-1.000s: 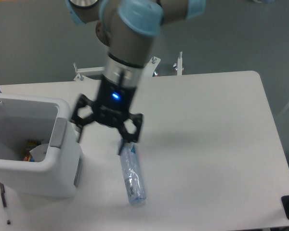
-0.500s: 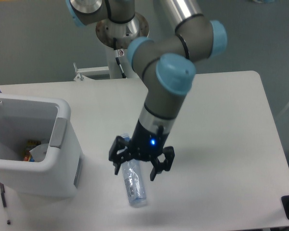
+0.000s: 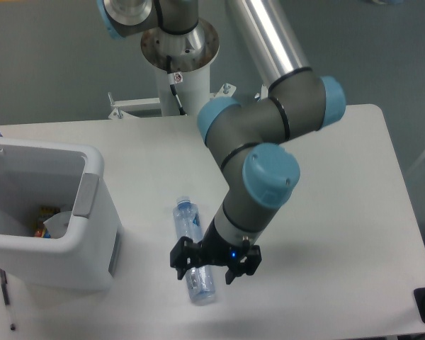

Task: Place the trash in the trash can
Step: 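Move the gripper over the clear water bottle and lower it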

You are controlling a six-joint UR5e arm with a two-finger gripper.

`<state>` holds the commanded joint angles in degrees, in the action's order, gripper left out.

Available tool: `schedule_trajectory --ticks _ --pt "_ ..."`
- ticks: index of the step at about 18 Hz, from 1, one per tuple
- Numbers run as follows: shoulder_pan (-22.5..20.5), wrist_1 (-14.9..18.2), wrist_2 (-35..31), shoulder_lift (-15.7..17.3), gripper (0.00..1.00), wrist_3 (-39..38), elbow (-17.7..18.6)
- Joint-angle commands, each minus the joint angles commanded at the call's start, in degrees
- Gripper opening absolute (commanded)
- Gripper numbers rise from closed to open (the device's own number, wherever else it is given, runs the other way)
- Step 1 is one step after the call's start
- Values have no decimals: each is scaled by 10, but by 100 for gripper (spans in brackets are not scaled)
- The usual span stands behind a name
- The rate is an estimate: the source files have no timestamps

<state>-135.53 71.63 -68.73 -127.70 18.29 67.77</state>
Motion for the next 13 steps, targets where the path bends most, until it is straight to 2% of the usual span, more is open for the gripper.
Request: schedule_trajectory --ticks 6,13 --pt "18 26 -66 -33 100 -17 -25" --pt "40 29 -131 -50 100 -18 -22"
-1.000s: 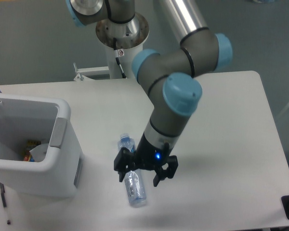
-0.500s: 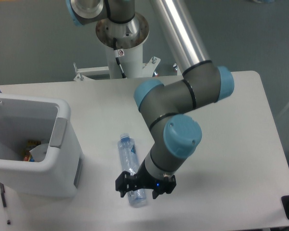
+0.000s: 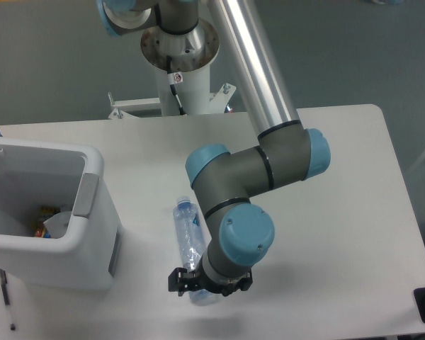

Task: Place the trash in the trash can
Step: 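Move the gripper over the clear water bottle and lower it, then close the gripper around the bottle's middle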

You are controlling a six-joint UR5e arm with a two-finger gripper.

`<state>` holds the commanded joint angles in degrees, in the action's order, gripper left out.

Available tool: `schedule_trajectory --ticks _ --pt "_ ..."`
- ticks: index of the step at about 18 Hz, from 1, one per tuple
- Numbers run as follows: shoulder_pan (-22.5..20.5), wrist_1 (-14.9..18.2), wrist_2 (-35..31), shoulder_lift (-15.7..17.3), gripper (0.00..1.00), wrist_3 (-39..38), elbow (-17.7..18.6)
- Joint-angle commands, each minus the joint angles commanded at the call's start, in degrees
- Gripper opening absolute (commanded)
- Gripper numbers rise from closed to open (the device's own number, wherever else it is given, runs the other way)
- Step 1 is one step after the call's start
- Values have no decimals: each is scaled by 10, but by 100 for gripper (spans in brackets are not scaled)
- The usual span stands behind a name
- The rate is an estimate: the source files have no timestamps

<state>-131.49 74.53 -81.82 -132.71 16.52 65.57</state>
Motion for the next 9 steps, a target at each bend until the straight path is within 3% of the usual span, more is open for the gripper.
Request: schedule_trajectory --ticks 9 --pt "17 -1 -46 -18 99 -18 2"
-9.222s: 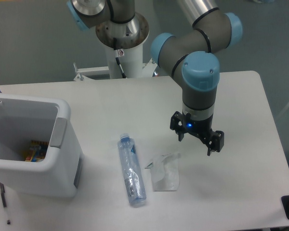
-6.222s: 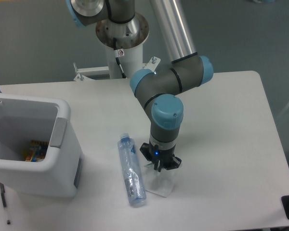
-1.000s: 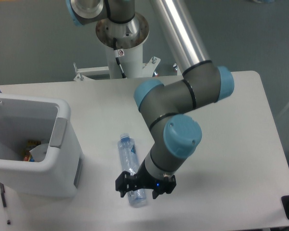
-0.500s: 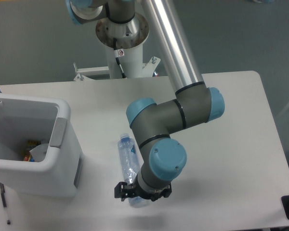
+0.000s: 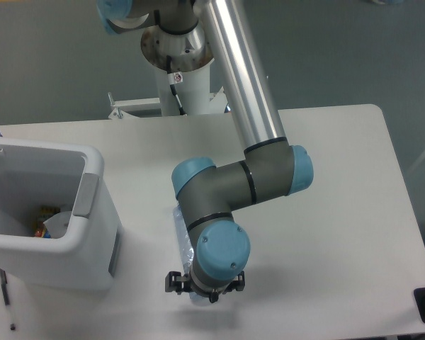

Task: Place the trash in the trash can
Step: 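Close the gripper around the bottle's middle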

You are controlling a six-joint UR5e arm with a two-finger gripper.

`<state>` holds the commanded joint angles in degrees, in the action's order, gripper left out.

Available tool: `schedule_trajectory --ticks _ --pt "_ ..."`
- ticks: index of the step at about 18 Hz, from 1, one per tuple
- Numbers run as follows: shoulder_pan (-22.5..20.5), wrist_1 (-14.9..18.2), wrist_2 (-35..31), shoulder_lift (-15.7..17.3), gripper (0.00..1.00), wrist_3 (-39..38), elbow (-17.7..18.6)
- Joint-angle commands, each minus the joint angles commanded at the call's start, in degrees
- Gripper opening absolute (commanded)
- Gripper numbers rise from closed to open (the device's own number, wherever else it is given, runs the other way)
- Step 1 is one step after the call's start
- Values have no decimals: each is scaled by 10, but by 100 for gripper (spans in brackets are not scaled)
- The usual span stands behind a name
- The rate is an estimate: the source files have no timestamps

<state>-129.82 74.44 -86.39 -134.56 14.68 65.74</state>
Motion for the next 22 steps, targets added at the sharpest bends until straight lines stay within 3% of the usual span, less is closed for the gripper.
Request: schedule_trajectory --ticks 8,11,16,22 --pt "18 -1 -65 -24 96 -34 -4" --pt "24 -1 -76 -24 87 -34 -3" --pt "24 -1 -76 -24 64 -46 -3" --pt "24 -2 -73 -19 55 -47 -3"
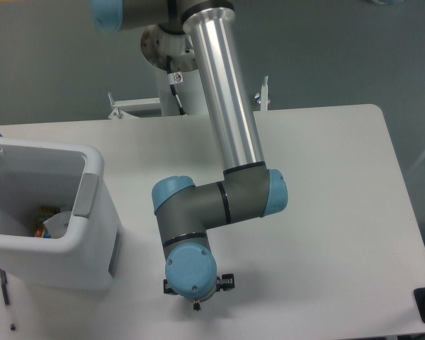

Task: Place the trash in the trash can
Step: 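Close the gripper around the bottle's middle, then lift the bottle and carry it over the trash bin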

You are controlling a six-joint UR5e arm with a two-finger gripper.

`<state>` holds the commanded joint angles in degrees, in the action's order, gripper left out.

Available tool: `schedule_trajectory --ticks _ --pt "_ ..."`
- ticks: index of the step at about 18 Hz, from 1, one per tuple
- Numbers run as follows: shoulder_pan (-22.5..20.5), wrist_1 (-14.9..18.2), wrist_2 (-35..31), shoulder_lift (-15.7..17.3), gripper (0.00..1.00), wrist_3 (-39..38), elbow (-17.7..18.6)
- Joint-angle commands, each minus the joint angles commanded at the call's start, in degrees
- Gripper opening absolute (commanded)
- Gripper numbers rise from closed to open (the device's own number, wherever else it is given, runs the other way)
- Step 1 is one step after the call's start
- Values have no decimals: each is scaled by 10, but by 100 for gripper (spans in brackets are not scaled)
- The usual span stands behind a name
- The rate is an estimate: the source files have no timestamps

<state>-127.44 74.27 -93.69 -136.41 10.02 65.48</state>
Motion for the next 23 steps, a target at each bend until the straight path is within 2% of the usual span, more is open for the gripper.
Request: schedule_trajectory --ticks 7,12,17,21,23 --pt "0 -2 23 18 48 2 4" --pt "-10 -4 70 39 47 6 3" --pt "-18 -4 81 54 47 10 2" --pt "-36 -8 119 97 47 11 -3" --pt "-47 -29 149 122 47 11 -6"
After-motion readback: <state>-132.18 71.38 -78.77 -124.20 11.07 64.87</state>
